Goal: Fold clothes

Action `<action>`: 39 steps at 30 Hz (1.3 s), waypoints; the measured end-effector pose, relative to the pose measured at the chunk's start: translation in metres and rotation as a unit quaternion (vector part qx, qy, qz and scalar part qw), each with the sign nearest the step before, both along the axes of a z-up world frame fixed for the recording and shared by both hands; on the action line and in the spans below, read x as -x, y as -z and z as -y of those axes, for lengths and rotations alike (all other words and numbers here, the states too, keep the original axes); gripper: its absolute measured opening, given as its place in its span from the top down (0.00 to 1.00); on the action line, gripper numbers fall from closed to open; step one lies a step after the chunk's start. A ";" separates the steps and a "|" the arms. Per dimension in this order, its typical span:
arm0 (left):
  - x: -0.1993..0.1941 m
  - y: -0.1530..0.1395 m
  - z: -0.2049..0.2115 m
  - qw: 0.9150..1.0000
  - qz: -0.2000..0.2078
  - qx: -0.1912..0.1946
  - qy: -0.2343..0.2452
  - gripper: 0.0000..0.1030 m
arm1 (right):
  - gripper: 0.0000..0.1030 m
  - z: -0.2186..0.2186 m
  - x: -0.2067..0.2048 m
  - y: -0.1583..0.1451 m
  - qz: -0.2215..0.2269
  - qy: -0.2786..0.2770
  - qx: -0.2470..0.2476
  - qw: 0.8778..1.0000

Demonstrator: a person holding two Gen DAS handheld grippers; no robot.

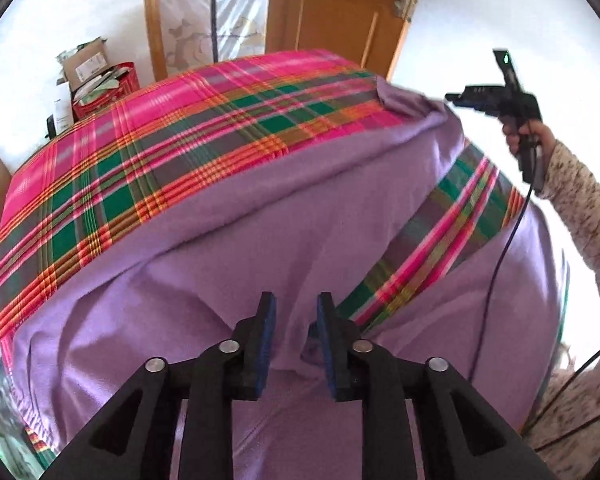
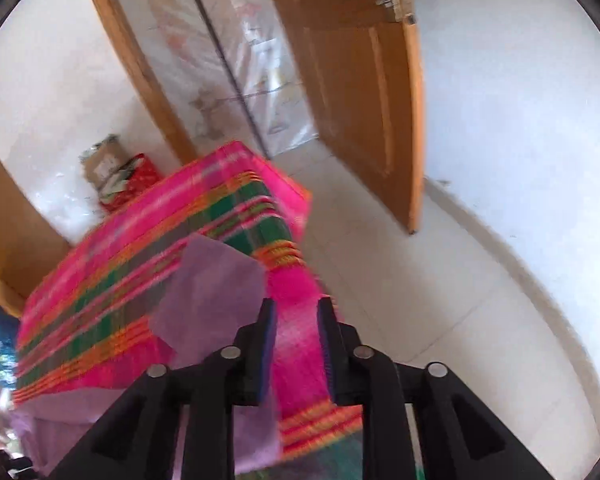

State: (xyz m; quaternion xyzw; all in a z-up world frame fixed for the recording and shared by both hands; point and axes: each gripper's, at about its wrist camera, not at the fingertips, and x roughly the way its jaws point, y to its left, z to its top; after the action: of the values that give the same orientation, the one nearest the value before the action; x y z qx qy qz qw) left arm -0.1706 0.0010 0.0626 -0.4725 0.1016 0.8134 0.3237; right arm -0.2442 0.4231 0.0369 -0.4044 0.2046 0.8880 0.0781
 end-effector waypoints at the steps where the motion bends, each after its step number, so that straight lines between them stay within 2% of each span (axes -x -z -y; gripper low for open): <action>1: 0.002 -0.003 -0.001 1.000 0.001 -0.007 -0.004 0.75 | 0.71 0.001 0.006 0.000 0.000 -0.011 0.000 1.000; 3: 0.010 -0.004 -0.009 1.000 0.002 -0.017 -0.010 0.75 | 0.71 0.003 0.014 0.002 0.006 -0.019 -0.007 1.000; 6: 0.022 0.001 -0.028 1.000 0.012 -0.020 -0.011 0.75 | 0.71 -0.003 0.012 0.014 0.017 -0.025 0.050 0.998; 9: 0.031 0.010 -0.051 1.000 0.022 -0.014 0.001 0.75 | 0.70 0.000 0.005 0.020 0.008 -0.051 0.109 0.993; 14: 0.041 0.025 -0.086 0.999 0.039 -0.011 0.021 0.75 | 0.67 0.013 0.005 0.016 0.005 -0.071 0.124 0.990; 15: 0.043 0.027 -0.091 0.999 0.044 -0.012 0.020 0.75 | 0.69 0.016 0.005 0.016 0.005 -0.075 0.127 0.989; 16: 0.046 0.029 -0.094 0.998 0.049 -0.014 0.019 0.75 | 0.82 0.018 0.005 0.015 0.004 -0.079 0.130 0.988; 17: 0.049 0.031 -0.096 0.998 0.054 -0.016 0.014 0.75 | 0.91 0.022 0.008 0.011 0.002 -0.076 0.119 0.990; 20: 0.055 0.032 -0.096 0.998 0.058 -0.026 0.003 0.75 | 0.91 0.034 0.019 0.001 -0.008 -0.065 0.095 0.993; 23: 0.060 0.035 -0.091 0.997 0.065 -0.032 -0.011 0.75 | 0.91 0.063 0.028 -0.009 -0.018 -0.101 0.084 0.991; 27: 0.063 0.041 -0.085 0.996 0.078 -0.035 -0.027 0.75 | 0.90 0.105 0.034 -0.013 -0.019 -0.161 0.091 0.983; 30: 0.063 0.044 -0.084 0.995 0.085 -0.037 -0.032 0.75 | 0.84 0.133 0.035 -0.005 0.006 -0.214 0.099 0.972; 34: 0.063 0.045 -0.082 0.994 0.091 -0.042 -0.037 0.75 | 0.83 0.155 0.031 -0.005 0.030 -0.269 0.081 0.959; 37: 0.062 0.045 -0.082 0.994 0.089 -0.042 -0.036 0.75 | 0.81 0.144 0.023 -0.023 -0.008 -0.265 0.070 0.962; 39: 0.062 0.045 -0.081 0.994 0.090 -0.043 -0.036 0.75 | 0.78 0.120 0.016 -0.034 -0.039 -0.221 0.069 0.972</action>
State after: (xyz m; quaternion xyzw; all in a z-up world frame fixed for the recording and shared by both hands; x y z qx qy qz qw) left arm -0.2322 0.0817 0.0171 -0.5324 0.0197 0.7827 0.3218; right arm -0.2604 0.3032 0.0713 -0.4095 0.1740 0.8819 -0.1558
